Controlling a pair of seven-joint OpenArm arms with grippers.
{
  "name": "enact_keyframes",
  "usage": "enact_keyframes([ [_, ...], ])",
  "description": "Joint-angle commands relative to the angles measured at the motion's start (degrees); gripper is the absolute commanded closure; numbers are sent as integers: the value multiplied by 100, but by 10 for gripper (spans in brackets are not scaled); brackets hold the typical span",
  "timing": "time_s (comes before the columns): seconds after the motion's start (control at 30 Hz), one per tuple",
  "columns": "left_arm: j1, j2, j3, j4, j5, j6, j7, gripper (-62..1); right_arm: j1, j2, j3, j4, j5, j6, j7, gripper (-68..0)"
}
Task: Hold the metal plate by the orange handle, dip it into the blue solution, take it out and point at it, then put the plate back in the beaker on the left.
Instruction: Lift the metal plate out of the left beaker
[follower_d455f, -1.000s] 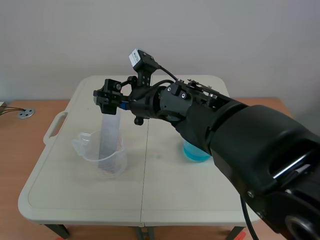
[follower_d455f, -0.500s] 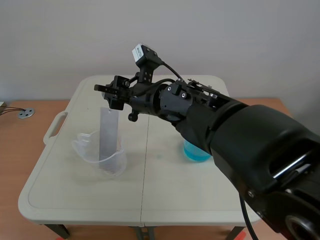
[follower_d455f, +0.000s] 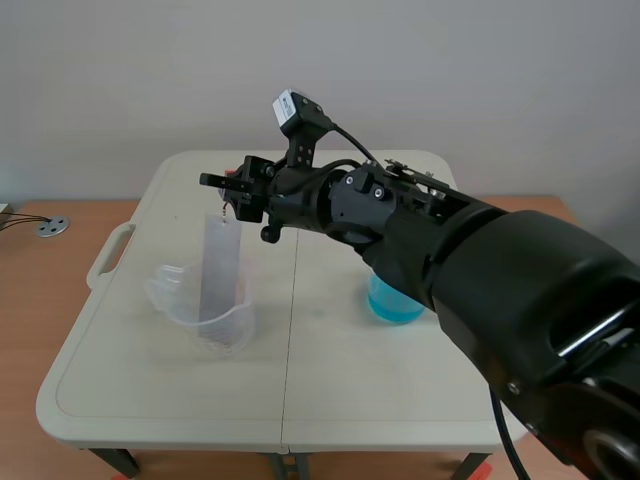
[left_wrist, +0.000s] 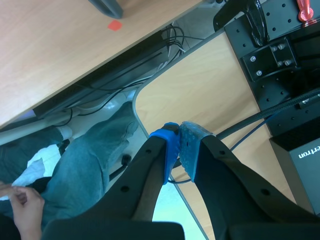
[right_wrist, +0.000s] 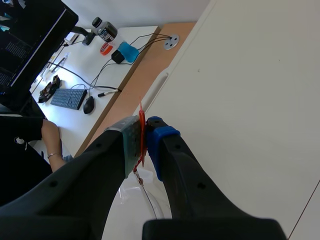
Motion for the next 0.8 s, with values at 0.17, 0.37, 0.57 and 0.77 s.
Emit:
enact_keyframes([
  [0.17, 22, 13, -46, 50, -37, -15, -61, -19, 208, -42, 7, 127, 42, 879, 330, -13],
  [0.37, 22, 13, -46, 50, -37, -15, -61, -19, 205, -39, 7, 170, -13, 1633, 348, -13],
  [0.57, 22, 13, -46, 50, -37, -15, -61, -19, 205, -42, 7, 214, -291, 1921, 345, -13],
  [0.77, 22, 13, -46, 50, -37, -15, -61, -19, 188, -42, 4, 393, -1014, 1921, 343, -13],
])
